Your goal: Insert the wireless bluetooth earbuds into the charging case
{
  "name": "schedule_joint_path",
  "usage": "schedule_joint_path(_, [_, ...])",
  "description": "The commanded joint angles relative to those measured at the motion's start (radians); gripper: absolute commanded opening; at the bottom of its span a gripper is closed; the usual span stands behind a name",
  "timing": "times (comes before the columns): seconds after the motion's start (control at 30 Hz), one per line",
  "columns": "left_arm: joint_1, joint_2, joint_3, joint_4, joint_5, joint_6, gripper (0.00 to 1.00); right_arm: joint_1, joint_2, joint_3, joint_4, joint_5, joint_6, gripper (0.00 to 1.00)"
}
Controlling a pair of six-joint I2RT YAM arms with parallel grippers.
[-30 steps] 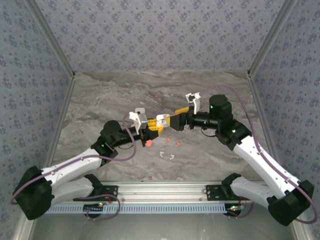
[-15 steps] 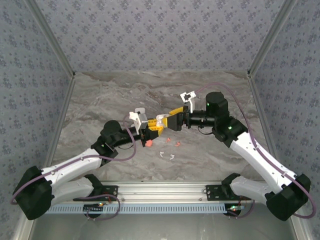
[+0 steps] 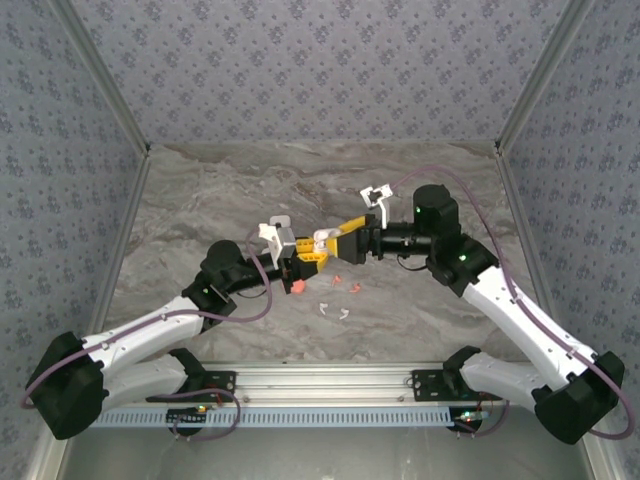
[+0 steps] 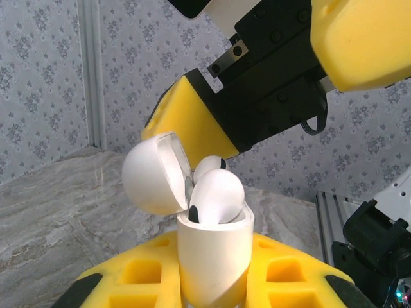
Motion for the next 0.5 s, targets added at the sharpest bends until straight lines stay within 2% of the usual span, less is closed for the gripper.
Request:
schedule_joint_path(0.0, [-0.005,0.001,0.031,0.005,-0.009,0.005,0.00,0.018,-0.042,0.022,-0.018,-0.025,-0.022,0.83])
schedule_joint_path(0.3, [-0.005,0.004,0.027,0.002,-0.019,0.006,0.00,0.018,-0.056,0.014,-0.105,0.058,-0.067,0.84])
schedule_joint_path(0.4, [-0.005,0.001,0.029,-0.008,-0.029,0.007,0.00,0.016,-0.057,0.054,-0.219,0.174,-0.120,0.85])
schedule_joint_path(0.47, [-0.004,-0.002,0.030,-0.033,-0.048,0.005,0.00,0.012,-0.067,0.079,-0.294,0.303,-0.156,0.86])
